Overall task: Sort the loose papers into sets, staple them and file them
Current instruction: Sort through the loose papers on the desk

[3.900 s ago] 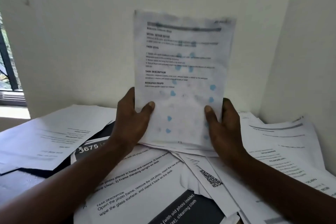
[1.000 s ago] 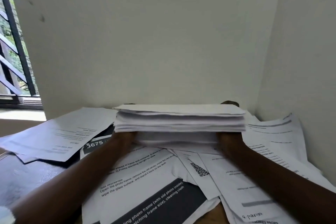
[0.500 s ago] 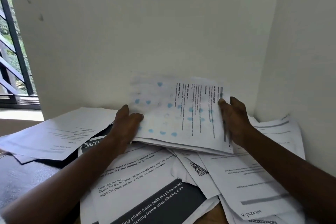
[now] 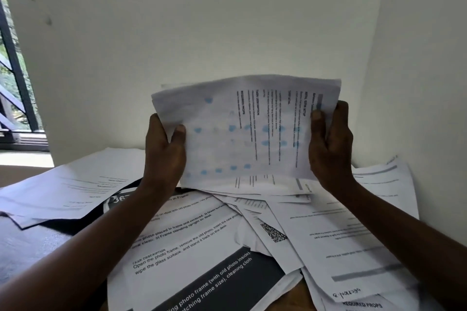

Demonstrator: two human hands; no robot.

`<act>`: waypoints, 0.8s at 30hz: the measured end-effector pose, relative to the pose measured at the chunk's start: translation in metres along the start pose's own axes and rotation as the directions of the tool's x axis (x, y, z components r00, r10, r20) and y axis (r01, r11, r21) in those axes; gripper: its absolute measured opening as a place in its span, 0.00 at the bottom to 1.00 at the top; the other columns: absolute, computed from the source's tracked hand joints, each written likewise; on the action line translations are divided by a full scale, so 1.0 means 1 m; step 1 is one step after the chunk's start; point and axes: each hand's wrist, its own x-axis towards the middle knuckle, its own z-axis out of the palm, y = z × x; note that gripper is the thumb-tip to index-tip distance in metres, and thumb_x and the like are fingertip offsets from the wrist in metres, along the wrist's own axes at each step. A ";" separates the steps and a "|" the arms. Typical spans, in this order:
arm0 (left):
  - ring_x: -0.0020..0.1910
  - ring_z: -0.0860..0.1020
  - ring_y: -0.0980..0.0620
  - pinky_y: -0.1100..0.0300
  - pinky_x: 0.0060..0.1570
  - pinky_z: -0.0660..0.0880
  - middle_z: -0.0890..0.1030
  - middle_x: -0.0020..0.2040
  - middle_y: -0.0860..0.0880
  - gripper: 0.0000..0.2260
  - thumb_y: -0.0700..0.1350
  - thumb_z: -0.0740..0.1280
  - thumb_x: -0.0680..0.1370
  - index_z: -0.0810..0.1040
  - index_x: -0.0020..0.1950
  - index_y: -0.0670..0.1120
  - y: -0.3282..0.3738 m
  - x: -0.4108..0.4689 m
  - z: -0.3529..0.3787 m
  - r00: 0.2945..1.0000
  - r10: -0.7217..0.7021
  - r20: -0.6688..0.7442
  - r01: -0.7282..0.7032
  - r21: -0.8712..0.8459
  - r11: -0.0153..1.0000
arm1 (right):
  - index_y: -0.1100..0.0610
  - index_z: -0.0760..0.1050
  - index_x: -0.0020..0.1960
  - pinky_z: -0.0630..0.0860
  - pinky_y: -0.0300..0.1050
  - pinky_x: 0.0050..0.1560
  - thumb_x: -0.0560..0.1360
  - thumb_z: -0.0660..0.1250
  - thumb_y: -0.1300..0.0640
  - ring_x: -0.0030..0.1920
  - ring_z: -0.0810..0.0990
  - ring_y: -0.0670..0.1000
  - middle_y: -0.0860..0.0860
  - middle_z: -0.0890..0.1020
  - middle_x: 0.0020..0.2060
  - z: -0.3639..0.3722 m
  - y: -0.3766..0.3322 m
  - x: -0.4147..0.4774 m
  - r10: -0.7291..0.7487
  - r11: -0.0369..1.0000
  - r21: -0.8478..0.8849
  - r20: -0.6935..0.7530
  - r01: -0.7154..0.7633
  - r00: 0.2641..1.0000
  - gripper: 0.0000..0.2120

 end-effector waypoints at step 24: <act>0.44 0.77 0.71 0.72 0.45 0.72 0.77 0.50 0.61 0.10 0.37 0.63 0.83 0.68 0.63 0.46 0.001 -0.012 0.014 1.000 -0.003 0.018 0.000 0.161 0.987 | 0.60 0.69 0.63 0.76 0.32 0.40 0.87 0.57 0.57 0.39 0.79 0.34 0.41 0.79 0.43 0.003 0.001 -0.004 0.304 0.952 0.079 -0.119 -0.296 0.945 0.08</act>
